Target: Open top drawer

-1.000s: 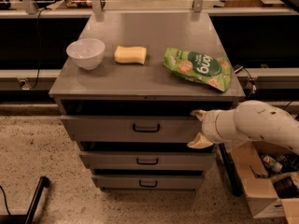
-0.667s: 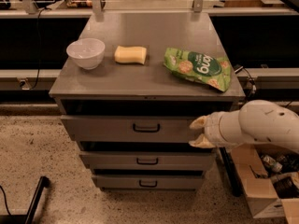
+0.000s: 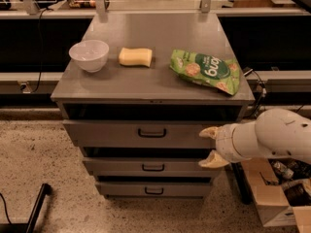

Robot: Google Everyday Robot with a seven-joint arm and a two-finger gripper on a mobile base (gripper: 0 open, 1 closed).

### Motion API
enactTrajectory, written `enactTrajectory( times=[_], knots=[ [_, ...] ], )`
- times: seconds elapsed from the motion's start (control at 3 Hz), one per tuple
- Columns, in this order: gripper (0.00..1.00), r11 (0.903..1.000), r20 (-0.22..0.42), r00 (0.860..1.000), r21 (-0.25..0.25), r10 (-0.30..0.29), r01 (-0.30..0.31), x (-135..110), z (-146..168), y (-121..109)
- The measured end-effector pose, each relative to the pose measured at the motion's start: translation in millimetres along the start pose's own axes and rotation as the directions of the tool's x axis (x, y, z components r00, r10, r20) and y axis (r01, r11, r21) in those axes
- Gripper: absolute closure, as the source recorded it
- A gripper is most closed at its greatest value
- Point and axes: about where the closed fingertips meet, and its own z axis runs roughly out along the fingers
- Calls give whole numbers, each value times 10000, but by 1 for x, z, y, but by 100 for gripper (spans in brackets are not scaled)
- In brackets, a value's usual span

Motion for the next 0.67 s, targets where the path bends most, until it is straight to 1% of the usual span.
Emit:
enactTrajectory(
  times=[0.33,0.67],
  knots=[
    [15,9993,-7,10000,384,18,-18,-3,0,-10],
    [0,9966,-65,10000,823,-31,36,-4,9,-27]
  ],
)
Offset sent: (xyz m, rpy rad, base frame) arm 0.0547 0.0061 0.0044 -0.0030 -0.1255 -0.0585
